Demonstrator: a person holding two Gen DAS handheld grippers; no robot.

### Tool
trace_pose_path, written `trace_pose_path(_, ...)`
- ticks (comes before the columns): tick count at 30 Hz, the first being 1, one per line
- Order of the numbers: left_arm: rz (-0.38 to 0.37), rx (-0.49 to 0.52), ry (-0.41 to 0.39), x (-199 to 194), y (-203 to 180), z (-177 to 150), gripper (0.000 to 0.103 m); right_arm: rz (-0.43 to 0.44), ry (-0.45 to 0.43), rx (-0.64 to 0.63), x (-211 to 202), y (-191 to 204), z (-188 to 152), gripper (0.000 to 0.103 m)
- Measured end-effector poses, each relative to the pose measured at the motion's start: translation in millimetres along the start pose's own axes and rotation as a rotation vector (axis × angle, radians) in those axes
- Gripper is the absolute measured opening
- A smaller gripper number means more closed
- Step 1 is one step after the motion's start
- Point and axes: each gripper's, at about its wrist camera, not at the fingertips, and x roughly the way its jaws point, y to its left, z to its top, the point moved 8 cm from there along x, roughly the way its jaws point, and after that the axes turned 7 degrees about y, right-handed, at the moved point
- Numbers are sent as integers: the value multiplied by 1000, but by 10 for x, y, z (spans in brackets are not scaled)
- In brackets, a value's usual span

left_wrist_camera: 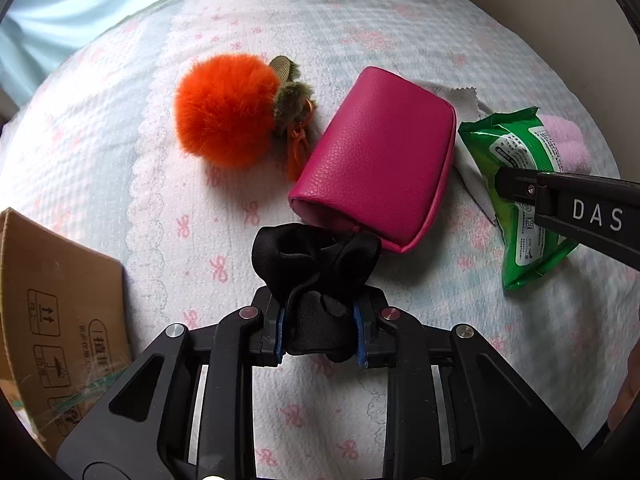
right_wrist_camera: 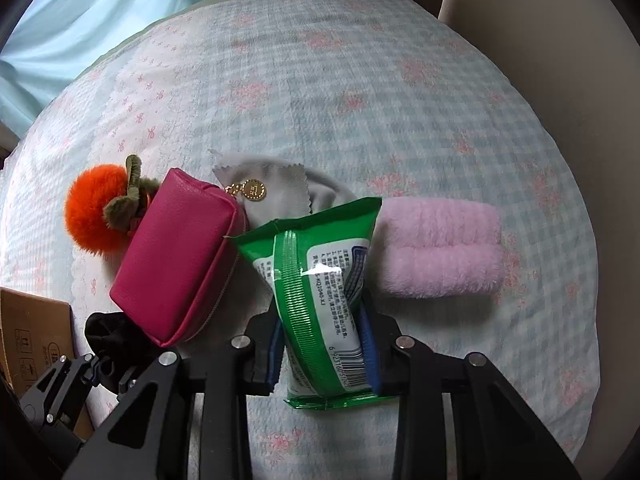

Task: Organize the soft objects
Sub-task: 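Grasp the black scrunchie with the left tool while the right grasps the green wipe pack, then carry the scrunchie and wipe pack to the box and release them inside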

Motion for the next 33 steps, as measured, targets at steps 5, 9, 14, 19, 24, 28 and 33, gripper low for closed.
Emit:
trace_pose_path(5, 0, -8, -24, -100, 41, -2, 20, 11, -24, -1, -113, 44, -23, 27)
trace_pose_path(9, -7, -16, -44, -236, 77, 10, 20, 21, -52, 3, -259, 76, -9, 26)
trace_pose_path(14, -16, -25, -75, -494, 89, 52, 20, 35, -99, 8, -579, 73, 9, 26)
trace_pose_path(19, -29, -51, -116, -962, 147, 121, 20, 60, -153, 5, -1135, 115, -3, 26)
trace_pose_path(24, -50, -93, -186, -1695, 327, 265, 20, 90, -214, -38, -1841, 240, 5, 26)
trace_pose_path(28, -69, -142, -233, -2299, 571, 383, 20, 116, -277, -94, -2401, 444, 35, 26)
trace_pose_path(33, -62, -189, -282, -2975, 985, 387, 20, 159, -333, -165, -2910, 821, 25, 26)
